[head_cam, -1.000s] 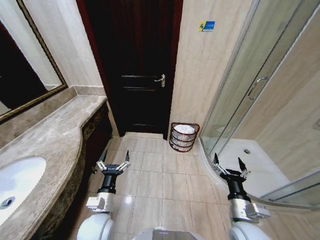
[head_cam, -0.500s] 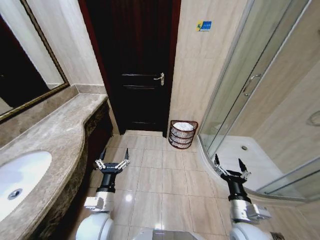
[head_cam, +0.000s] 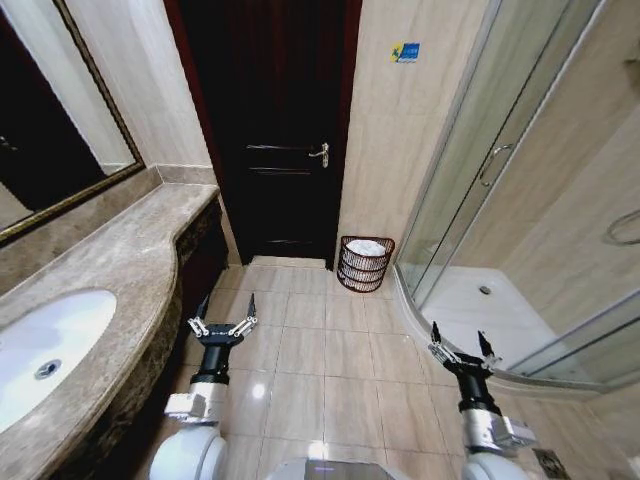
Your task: Discard the used towel into the hamper.
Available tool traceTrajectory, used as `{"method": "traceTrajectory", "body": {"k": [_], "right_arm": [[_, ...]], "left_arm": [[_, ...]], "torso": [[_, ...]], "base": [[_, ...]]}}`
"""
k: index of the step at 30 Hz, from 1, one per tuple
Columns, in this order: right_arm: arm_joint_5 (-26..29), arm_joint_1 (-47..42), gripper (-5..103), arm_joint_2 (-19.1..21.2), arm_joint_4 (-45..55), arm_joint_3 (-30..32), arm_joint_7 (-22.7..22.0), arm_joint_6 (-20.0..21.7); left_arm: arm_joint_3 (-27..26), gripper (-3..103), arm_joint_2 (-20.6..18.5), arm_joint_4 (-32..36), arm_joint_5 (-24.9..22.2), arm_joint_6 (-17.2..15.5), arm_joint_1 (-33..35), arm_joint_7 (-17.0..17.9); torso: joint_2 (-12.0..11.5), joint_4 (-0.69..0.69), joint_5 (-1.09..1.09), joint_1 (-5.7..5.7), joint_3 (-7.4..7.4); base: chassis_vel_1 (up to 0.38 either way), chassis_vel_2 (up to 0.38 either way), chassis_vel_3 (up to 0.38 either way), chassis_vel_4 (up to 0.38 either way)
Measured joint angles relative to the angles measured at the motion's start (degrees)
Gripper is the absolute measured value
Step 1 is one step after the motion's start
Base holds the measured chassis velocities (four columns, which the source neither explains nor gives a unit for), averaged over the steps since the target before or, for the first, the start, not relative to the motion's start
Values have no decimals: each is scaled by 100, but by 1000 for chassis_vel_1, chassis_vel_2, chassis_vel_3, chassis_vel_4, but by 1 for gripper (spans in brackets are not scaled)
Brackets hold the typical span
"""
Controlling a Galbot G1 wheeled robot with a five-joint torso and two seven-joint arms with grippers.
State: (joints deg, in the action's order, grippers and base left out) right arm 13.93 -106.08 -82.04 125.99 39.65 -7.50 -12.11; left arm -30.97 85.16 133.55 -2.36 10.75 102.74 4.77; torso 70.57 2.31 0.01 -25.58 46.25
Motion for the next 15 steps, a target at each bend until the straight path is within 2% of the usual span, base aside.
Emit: {"method": "traceTrajectory", "body": {"k": [10,15], "right_arm": [[45,-14,100,-24,-67,11,270,-200],[-61,4,100,-15,179,10,210,-29]], "left_arm": [[33,100,7,-15,5,-36,-78,51],[37,100,-51,61,-47,-171,-108,94]], "torso": [[0,0,-1,2,-1],[0,0,-2,0,0]], "base": [[60,-69,-58,61],[0,0,0,0]]}}
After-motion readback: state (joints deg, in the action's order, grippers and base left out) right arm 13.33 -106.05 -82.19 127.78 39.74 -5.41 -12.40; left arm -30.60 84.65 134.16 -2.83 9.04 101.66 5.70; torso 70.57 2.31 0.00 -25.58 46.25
